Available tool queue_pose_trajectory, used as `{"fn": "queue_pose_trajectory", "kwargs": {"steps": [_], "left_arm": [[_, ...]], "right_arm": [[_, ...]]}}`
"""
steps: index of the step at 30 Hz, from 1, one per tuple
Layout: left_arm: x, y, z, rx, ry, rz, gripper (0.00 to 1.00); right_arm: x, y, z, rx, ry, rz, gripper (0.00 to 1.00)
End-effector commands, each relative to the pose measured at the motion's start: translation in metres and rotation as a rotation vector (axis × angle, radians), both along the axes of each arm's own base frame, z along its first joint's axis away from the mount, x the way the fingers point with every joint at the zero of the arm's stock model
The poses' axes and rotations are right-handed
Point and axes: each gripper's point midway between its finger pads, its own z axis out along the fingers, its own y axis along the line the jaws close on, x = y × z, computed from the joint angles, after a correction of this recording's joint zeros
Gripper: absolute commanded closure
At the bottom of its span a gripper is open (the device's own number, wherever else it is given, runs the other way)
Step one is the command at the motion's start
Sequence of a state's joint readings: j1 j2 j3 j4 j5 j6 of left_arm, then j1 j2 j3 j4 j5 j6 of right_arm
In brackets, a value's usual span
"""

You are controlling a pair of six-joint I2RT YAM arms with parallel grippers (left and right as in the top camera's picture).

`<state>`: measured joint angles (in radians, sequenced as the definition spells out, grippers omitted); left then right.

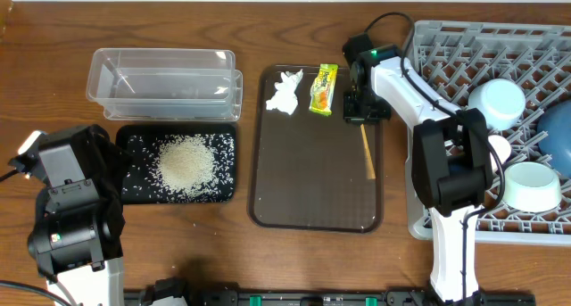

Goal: Sort waste into correct bins and load items into the dishwasher rack
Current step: 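Move the right gripper to the wooden stick on the brown tray and grasp it, then lift the wooden stick and carry it toward the dish rack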

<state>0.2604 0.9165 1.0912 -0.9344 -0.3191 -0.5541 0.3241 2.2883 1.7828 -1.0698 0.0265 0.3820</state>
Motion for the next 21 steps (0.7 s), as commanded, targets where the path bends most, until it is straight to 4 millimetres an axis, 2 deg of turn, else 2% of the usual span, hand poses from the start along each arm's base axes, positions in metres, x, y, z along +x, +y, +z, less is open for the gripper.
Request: {"fn": "queue_pose_trajectory", "kwargs": {"steps": [1,5,11,16,21], "left_arm": [[0.0,0.002,0.008,0.003,-0.023,0.013,0.09],[0.0,0.002,0.008,0.003,-0.023,0.013,0.09],[0.0,0.002,0.008,0.004,-0.023,0.012,0.09],[0.0,0.002,0.008,0.003,-0.023,0.013,0.09],[0.0,0.002,0.008,0.003,-0.023,0.013,0.09]], "right_arm": [[-0.012,0.004,-0.012,0.026,0.061,-0.009,0.99],[-0.004,0.004,0.006,0.054,0.047,-0.023,0.99],[0.02,-0.001,0.053,0.121,-0.019,-0.017,0.99],[0.045,-0.037,0.113,0.139,-0.128,-0.011,0.99],[0.066,-0.093,0.168,0.135,-0.266,-0.028,0.99]]}}
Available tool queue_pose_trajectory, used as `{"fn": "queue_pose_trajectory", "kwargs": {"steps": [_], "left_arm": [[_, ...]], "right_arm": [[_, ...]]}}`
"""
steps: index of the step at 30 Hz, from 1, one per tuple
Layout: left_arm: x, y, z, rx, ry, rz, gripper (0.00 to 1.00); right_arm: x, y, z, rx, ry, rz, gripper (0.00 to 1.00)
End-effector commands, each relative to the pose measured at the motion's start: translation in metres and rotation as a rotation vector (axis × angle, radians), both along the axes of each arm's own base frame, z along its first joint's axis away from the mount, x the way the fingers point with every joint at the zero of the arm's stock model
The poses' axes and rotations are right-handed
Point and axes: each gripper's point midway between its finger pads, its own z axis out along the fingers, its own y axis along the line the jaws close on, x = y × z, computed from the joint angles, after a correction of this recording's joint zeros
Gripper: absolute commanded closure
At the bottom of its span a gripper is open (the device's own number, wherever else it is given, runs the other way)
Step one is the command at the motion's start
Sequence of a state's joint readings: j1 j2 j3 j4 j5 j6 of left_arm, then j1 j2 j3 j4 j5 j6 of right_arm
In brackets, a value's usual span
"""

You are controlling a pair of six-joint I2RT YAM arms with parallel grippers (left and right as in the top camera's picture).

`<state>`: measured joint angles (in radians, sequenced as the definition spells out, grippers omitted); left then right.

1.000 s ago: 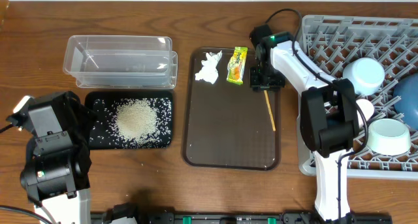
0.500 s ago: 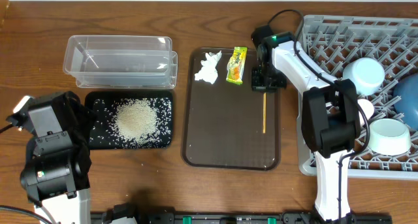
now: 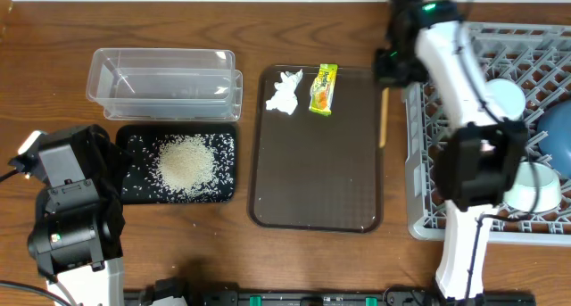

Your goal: Sort waste into correct bins and load items into the dishwasher rack

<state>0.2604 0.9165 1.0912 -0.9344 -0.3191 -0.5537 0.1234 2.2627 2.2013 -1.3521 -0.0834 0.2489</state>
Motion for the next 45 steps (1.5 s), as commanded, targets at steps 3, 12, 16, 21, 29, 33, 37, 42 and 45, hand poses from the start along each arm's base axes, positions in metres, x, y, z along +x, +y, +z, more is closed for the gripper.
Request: {"fn": "queue_pose_trajectory", "kwargs": {"steps": [3,12,16,21,29,33,37,42,45], "left_arm": [[0.0,0.002,0.008,0.003,-0.024,0.013,0.09],[0.0,0.002,0.008,0.003,-0.024,0.013,0.09],[0.0,0.002,0.008,0.003,-0.024,0.013,0.09],[0.0,0.002,0.008,0.003,-0.023,0.013,0.09],[0.0,0.002,0.008,0.003,-0.024,0.013,0.09],[0.0,0.002,0.008,0.003,-0.023,0.013,0.09],[0.0,0.002,0.008,0.003,-0.024,0.013,0.09],[0.0,0.002,0.008,0.003,-0.024,0.013,0.09],[0.0,0.002,0.008,0.003,-0.024,0.013,0.09]], "right_arm": [[0.017,-0.059,0.066,-0.008,-0.183,0.042,0.99],[0.022,-0.093,0.065,-0.012,-0.214,0.09,0.99],[0.026,-0.091,0.057,-0.01,-0.21,0.095,0.99],[0.029,-0.081,0.042,0.003,-0.196,0.101,0.96],[0.025,-0.074,0.01,0.017,-0.146,0.077,0.53],[0.02,-0.072,0.007,0.019,-0.126,0.081,0.3],[0.013,-0.062,0.01,0.051,-0.105,0.089,0.24],[0.012,-0.02,0.02,0.192,-0.126,0.155,0.24],[0.014,0.017,0.027,0.267,-0.15,0.209,0.25]]}}
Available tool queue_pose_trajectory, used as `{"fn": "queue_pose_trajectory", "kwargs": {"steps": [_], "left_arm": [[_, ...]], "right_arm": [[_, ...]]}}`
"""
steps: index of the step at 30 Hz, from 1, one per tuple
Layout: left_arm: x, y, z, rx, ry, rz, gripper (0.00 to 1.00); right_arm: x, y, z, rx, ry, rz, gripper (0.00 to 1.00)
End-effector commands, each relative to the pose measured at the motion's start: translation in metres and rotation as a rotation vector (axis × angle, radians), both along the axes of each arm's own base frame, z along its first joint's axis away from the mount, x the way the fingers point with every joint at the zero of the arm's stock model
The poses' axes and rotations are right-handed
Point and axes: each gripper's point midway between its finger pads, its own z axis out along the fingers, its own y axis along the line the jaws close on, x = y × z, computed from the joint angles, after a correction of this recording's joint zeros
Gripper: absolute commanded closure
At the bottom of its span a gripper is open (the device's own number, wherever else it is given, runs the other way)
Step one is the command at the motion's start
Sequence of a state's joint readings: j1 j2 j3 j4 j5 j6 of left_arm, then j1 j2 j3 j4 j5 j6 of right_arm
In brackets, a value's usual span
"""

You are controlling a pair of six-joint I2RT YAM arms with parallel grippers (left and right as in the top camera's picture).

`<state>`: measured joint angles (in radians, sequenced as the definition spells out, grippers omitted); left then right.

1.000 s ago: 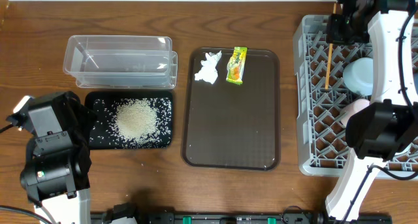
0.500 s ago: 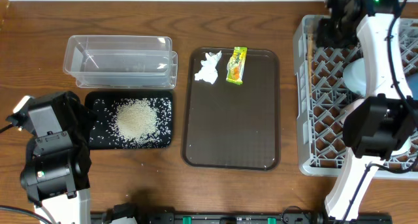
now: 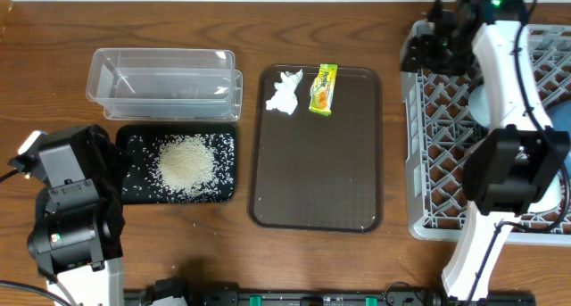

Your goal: Sort waste into correct bins and load items into the dishwasher rack

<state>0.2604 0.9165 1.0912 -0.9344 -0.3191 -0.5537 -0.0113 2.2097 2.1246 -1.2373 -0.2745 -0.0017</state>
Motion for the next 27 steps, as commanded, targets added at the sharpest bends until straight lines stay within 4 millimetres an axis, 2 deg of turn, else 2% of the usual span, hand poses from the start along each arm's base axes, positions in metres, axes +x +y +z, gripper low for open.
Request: {"fn": "queue_pose_trajectory", "kwargs": {"steps": [1,7,9,14,19,27], "left_arm": [[0.0,0.002,0.008,0.003,-0.024,0.013,0.09],[0.0,0.002,0.008,0.003,-0.023,0.013,0.09],[0.0,0.002,0.008,0.003,-0.024,0.013,0.09],[0.0,0.002,0.008,0.003,-0.024,0.013,0.09],[0.0,0.002,0.008,0.003,-0.024,0.013,0.09],[0.0,0.002,0.008,0.003,-0.023,0.013,0.09]], "right_arm": [[-0.002,0.06,0.015,0.126,-0.022,0.068,0.25],[0.007,0.13,0.024,0.168,-0.082,0.064,0.27],[0.011,0.145,0.023,0.12,-0.118,0.042,0.27],[0.017,0.159,0.013,-0.087,-0.194,-0.092,0.27],[0.015,0.173,-0.003,-0.181,-0.216,-0.138,0.29],[0.01,0.182,-0.055,-0.19,-0.113,-0.133,0.28]]}}
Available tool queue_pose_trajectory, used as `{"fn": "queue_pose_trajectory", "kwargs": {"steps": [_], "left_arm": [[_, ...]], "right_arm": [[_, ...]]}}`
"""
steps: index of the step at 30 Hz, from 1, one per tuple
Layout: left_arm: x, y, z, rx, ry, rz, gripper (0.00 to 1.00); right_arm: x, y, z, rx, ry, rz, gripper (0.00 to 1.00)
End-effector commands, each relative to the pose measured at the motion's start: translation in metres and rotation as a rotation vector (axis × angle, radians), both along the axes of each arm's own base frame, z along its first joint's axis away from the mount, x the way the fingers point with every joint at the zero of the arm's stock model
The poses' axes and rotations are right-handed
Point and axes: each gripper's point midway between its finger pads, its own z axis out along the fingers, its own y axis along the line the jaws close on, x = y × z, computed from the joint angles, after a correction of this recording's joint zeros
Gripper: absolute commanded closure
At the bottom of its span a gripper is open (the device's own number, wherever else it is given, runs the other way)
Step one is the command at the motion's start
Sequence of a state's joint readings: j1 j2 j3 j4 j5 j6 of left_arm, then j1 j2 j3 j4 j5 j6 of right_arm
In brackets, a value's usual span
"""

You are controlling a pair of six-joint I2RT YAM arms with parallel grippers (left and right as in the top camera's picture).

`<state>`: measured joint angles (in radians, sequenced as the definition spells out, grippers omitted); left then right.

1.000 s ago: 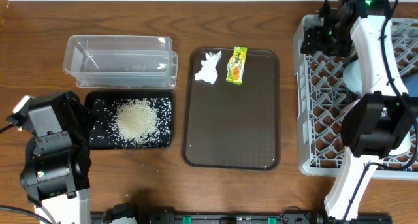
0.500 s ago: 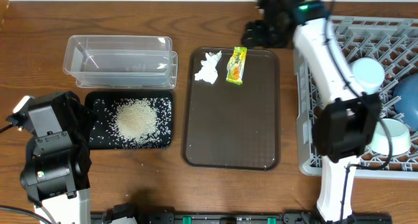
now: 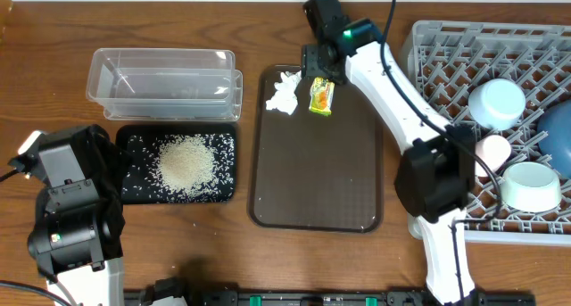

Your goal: Sort waste into correct bins and load items into the dishwasher rack

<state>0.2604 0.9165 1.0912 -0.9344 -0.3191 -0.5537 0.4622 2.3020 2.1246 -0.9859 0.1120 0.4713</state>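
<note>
A yellow-green snack wrapper [image 3: 322, 99] lies at the far end of the brown tray [image 3: 314, 177], with a crumpled white tissue [image 3: 285, 93] just left of it. My right gripper [image 3: 318, 72] hangs over the wrapper's far end and hides it. Its fingers are dark against the tray, so open or shut is not readable. The grey dishwasher rack [image 3: 428, 92] stands at the right and holds bowls and a cup. No chopstick shows anywhere. My left arm [image 3: 70, 199] sits folded at the near left, its fingers hidden under it.
Two nested clear plastic bins [image 3: 165, 81] stand at the back left. In front of them is a black tray [image 3: 134, 188] with a heap of rice. In the rack are white bowls [image 3: 496, 103], a blue bowl [image 3: 560, 132] and a pink cup [image 3: 489, 149].
My right gripper has moved from above the rack's far left corner to the far end of the tray, over the wrapper. The left arm has not moved.
My right gripper was at the far end of a wooden chopstick lying on the tray's right side. Then it held the chopstick at the tray's right edge. Then it was over the rack with no chopstick in sight. Now it is over the wrapper.
</note>
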Motion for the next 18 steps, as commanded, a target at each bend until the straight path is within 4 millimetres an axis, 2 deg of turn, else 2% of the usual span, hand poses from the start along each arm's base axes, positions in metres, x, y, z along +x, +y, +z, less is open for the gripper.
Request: {"fn": "queue_pose_trajectory", "kwargs": {"steps": [1,4,6,9,11,12,14,16,18], "left_arm": [[0.0,0.002,0.008,0.003,-0.024,0.013,0.09],[0.0,0.002,0.008,0.003,-0.024,0.013,0.09],[0.0,0.002,0.008,0.003,-0.023,0.013,0.09],[0.0,0.002,0.008,0.003,-0.024,0.013,0.09],[0.0,0.002,0.008,0.003,-0.024,0.013,0.09],[0.0,0.002,0.008,0.003,-0.024,0.013,0.09],[0.0,0.002,0.008,0.003,-0.024,0.013,0.09],[0.0,0.002,0.008,0.003,-0.024,0.013,0.09],[0.0,0.002,0.008,0.003,-0.024,0.013,0.09]], "right_arm": [[-0.002,0.0,-0.028,0.0,0.058,-0.017,0.28],[-0.005,0.006,-0.029,0.018,0.071,0.015,0.23],[-0.005,0.008,-0.018,0.032,0.055,0.018,0.2],[-0.004,0.007,0.006,0.058,0.018,0.018,0.15],[-0.001,0.0,0.031,0.076,-0.025,0.007,0.07],[0.001,-0.007,0.047,0.085,-0.055,0.004,0.01],[0.006,-0.025,0.072,0.083,-0.109,-0.015,0.01],[0.013,-0.056,0.096,0.048,-0.168,-0.067,0.01],[0.018,-0.107,0.12,-0.026,-0.224,-0.178,0.01]]}}
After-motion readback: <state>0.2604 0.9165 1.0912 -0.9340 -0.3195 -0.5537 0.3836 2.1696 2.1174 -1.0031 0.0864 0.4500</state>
